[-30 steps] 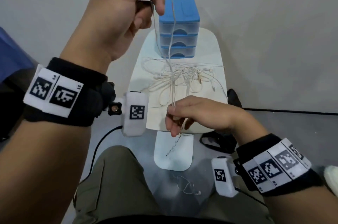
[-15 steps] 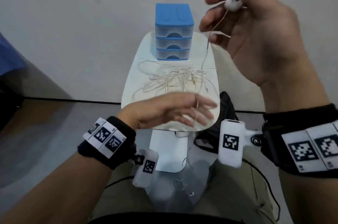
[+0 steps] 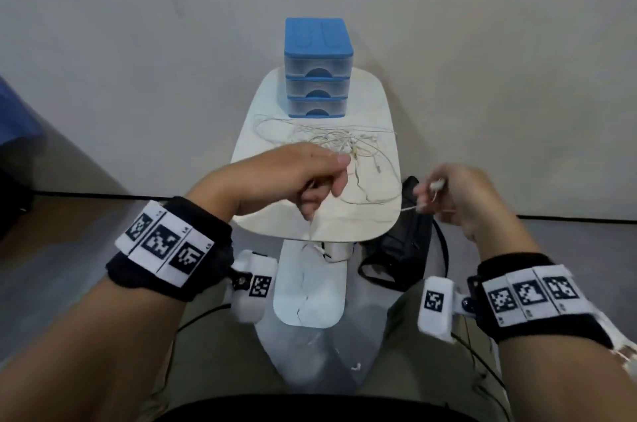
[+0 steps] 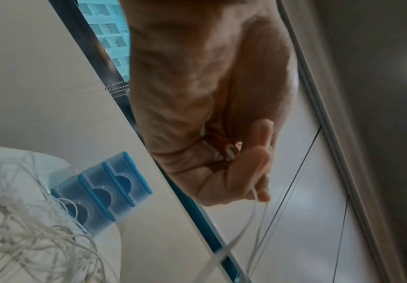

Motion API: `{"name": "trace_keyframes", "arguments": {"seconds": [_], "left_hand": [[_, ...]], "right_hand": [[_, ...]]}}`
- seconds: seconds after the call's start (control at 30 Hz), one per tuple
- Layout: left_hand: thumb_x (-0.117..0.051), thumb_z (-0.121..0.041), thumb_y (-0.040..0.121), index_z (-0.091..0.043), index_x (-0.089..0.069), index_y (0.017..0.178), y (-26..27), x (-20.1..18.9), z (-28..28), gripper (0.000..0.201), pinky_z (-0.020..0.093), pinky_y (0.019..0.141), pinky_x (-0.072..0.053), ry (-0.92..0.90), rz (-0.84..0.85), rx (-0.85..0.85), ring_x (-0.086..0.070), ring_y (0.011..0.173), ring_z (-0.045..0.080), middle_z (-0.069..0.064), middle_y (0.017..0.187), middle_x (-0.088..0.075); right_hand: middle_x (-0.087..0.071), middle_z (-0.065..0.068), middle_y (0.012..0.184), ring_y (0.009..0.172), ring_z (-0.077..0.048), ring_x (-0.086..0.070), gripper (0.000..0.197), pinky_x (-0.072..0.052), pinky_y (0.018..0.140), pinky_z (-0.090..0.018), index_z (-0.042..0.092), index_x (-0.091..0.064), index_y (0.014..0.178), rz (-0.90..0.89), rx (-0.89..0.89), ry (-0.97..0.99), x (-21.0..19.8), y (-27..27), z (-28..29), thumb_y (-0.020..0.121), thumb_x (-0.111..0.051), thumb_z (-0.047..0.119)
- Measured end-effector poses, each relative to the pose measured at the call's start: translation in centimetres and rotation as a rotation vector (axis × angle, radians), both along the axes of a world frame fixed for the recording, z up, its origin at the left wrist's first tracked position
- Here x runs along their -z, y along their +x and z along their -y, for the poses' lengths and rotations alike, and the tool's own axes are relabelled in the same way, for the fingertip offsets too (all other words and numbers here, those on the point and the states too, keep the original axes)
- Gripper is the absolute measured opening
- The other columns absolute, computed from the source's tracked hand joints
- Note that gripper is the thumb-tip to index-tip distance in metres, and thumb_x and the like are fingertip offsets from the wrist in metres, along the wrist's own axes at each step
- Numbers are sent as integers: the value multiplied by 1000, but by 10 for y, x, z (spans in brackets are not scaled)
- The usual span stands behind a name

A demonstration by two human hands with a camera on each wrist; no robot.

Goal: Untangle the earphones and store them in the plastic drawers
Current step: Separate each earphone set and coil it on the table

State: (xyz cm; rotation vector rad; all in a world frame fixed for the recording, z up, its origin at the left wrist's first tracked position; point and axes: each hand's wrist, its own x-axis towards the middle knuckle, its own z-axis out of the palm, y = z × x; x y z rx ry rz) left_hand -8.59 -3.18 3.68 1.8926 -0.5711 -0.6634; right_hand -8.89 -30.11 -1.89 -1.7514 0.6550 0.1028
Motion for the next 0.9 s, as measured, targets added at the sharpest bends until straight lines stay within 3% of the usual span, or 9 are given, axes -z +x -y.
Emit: {"name": "trace_keyframes", "arguments": {"seconds": [0.17, 0.23, 0.3, 0.43, 0.53, 0.67, 0.73, 0.83, 0.9], "left_hand": [[-44, -28, 109, -10, -59, 92, -5, -32, -4, 29, 24, 45, -36, -194, 0, -64, -26, 42, 12, 0, 57, -32], [-46, -27, 109, -10, -59, 94, -5, -35, -5, 26, 22, 41, -31, -202, -6, -83, -24, 39, 10, -1, 57, -32], [-47, -26, 109, -11, -59, 92, -5, -35, -3, 25, 21, 40, -29, -197, -14, -116, -23, 38, 8, -1, 57, -33], [-45, -25, 108, -13, -56, 82, 0, -31, 2, 31, 20, 38, -30, -299, -83, -244, -24, 36, 7, -2, 56, -34], [-44, -23, 108, -13, -54, 82, 2, -25, 7, 30, 20, 37, -31, -375, -133, -308, -25, 36, 7, -2, 56, -35], [-43, -20, 107, -9, -56, 86, 4, -19, 11, 28, 20, 39, -34, -466, -159, -356, -27, 39, 9, 0, 58, -36], [-43, -19, 107, -8, -58, 87, 9, -16, 7, 27, 21, 39, -35, -489, -138, -400, -31, 42, 11, 2, 60, -38], [-46, -23, 106, -8, -66, 90, 17, -10, -12, 30, 22, 43, -38, -439, -91, -508, -48, 49, 15, 3, 69, -54], [-52, -29, 105, -9, -75, 97, 23, -6, -30, 31, 22, 49, -41, -270, -15, -579, -63, 65, 17, 2, 84, -65]], "right_hand": [[-69, -9, 58, 45, -21, -63, 23, -38, 47, -18, 5, -62, 82, -353, -398, -313, 19, -11, -12, 97, -50, 17], [-76, -9, 70, 63, -27, -72, 33, -44, 53, -24, 1, -69, 86, -324, -477, -464, 16, -8, -13, 99, -54, 27], [-72, -9, 64, 65, -30, -68, 29, -47, 60, -30, 3, -71, 79, -166, -482, -555, 1, -5, -14, 95, -57, 22], [-43, -7, 54, 54, -24, -39, 20, -34, 56, -37, 8, -66, 64, 147, -704, -280, -40, -29, -34, 79, -61, 19], [-59, -9, 61, 49, -20, -47, 10, -38, 49, -24, 11, -71, 91, 213, -921, -95, -54, -43, -58, 92, -70, 20], [-61, -1, 68, 59, -13, -54, 25, -41, 57, -28, 25, -59, 118, 259, -1005, -160, -44, -31, -87, 96, -70, 28], [-56, -1, 64, 59, -11, -53, 14, -40, 59, -29, 14, -66, 108, 262, -1075, -152, -37, -24, -96, 101, -65, 26], [-54, -3, 59, 53, -12, -46, 30, -40, 54, -25, 3, -70, 88, 254, -1080, -97, -34, -15, -98, 106, -55, 22], [-54, -8, 60, 55, -16, -46, 36, -41, 55, -22, 0, -70, 85, 292, -1068, 4, -36, -10, -96, 108, -50, 20]]}}
